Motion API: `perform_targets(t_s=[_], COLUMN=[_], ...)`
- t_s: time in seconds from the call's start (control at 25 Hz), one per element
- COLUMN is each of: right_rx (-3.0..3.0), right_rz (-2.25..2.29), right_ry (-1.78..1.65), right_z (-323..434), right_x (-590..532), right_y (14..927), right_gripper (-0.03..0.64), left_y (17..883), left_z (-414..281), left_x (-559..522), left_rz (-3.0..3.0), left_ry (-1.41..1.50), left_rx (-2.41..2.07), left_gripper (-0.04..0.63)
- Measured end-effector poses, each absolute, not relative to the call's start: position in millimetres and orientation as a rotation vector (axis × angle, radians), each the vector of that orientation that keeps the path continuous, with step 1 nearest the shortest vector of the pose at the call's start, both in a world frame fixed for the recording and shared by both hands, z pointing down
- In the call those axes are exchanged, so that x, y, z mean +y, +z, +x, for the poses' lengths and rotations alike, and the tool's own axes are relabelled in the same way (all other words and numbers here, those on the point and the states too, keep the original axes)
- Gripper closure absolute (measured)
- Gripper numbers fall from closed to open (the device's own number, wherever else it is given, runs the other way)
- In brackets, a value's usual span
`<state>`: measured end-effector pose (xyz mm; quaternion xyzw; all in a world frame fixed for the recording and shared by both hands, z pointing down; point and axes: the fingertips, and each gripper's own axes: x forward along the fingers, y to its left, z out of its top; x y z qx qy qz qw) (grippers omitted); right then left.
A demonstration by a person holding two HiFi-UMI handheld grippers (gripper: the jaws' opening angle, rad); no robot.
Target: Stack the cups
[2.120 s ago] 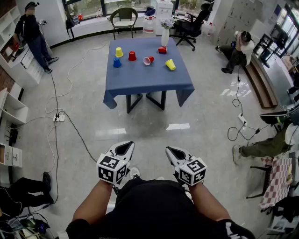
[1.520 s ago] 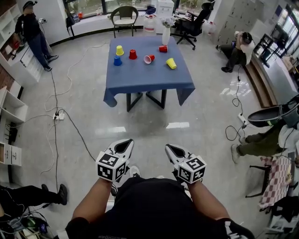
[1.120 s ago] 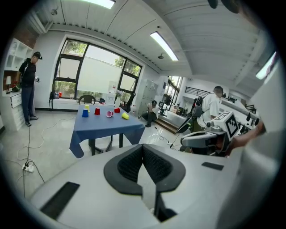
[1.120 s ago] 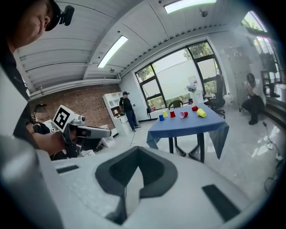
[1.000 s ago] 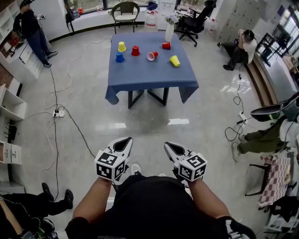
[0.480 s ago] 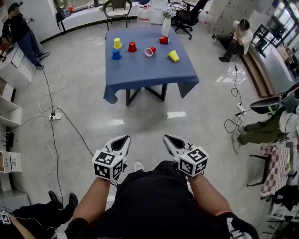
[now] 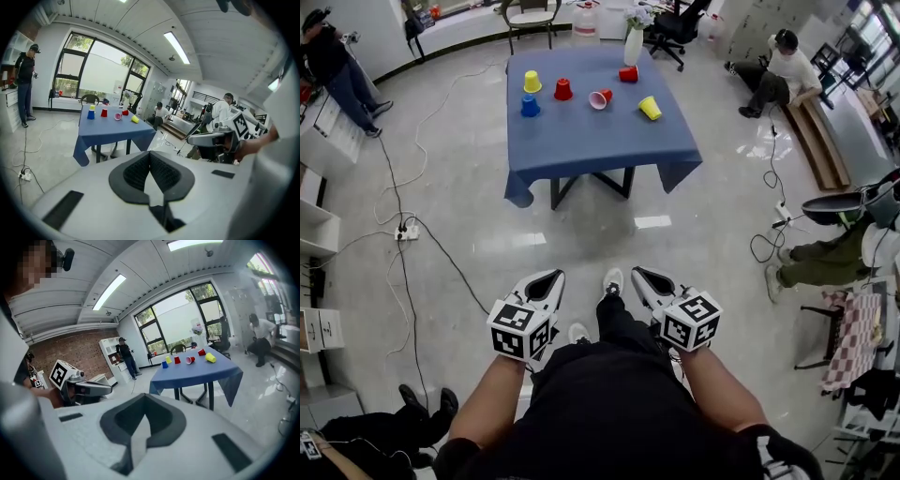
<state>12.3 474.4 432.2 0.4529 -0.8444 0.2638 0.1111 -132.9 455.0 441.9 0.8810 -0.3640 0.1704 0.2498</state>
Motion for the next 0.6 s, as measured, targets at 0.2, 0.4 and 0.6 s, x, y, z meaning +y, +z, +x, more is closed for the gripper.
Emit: perform_targets(t_s=[0.2, 0.4, 0.6], right_rx=[-2.492, -2.514, -2.492], right_rz=[1.319, 1.323, 1.323], right_ry=[0.786, 0.774, 0.795], right_z=[17.9, 30.8, 56.1], right_x=[446.4, 407.3, 371.4], right_y=[433.8, 427.5, 434.6], right_gripper=[0.615, 0.615, 0.615], left_y=[446.8, 443.8, 439.6], left_z=[-118.2, -103.2, -77.7], left_x=[440.5, 402.6, 364.1], left_rz=[2.389, 2.401, 2.409], left_ry=[0.485, 0.500, 0.502], left_rx=[-0.970, -0.976, -0.960], left_gripper=[0.591, 0.591, 0.591])
